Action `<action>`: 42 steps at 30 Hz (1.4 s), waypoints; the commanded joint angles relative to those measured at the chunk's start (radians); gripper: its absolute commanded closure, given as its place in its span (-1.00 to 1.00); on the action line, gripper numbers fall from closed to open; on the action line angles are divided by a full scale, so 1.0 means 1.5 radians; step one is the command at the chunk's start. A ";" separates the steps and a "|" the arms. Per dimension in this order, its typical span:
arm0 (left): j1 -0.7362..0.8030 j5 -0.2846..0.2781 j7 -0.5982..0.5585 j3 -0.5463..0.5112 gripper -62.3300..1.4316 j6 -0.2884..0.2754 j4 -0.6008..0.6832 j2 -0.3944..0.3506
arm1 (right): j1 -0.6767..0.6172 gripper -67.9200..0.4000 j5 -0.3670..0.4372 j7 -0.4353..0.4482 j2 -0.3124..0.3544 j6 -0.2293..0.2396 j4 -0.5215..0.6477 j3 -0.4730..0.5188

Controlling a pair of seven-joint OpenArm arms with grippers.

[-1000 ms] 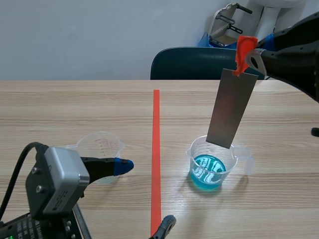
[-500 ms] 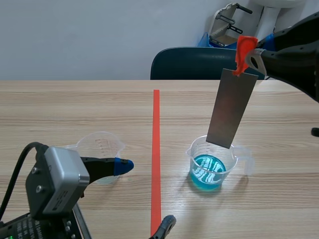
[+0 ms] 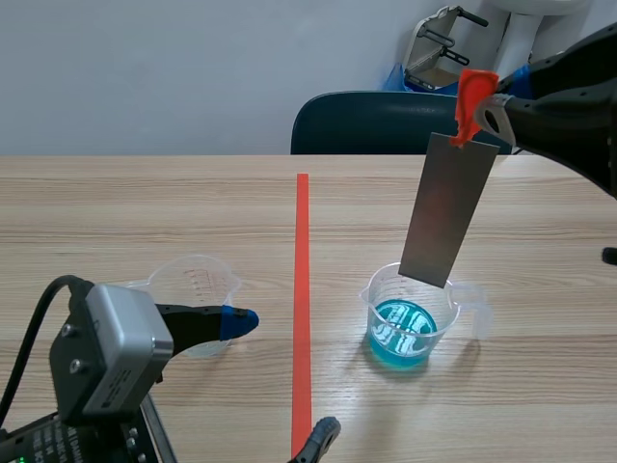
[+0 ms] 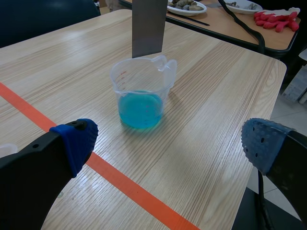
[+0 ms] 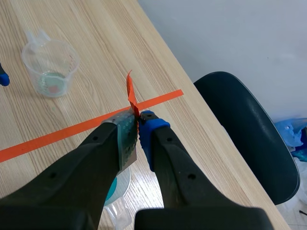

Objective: Do the redox reaction experiment

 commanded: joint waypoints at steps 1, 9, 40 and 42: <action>0.000 0.001 -0.007 -0.002 -1.00 -0.002 0.012 0.003 | 0.007 0.96 0.005 0.009 0.009 0.004 0.005 0.006; 0.000 0.001 -0.007 -0.002 -1.00 -0.002 0.012 0.004 | 0.007 0.96 0.005 0.009 0.009 0.004 0.005 0.006; 0.000 0.001 -0.007 -0.002 -1.00 -0.002 0.012 0.005 | 0.025 0.96 -0.151 0.259 -0.004 0.004 -0.184 -0.104; 0.000 0.001 -0.007 -0.002 -1.00 -0.002 0.012 0.005 | 0.028 0.96 -0.177 0.270 -0.018 0.004 -0.197 -0.110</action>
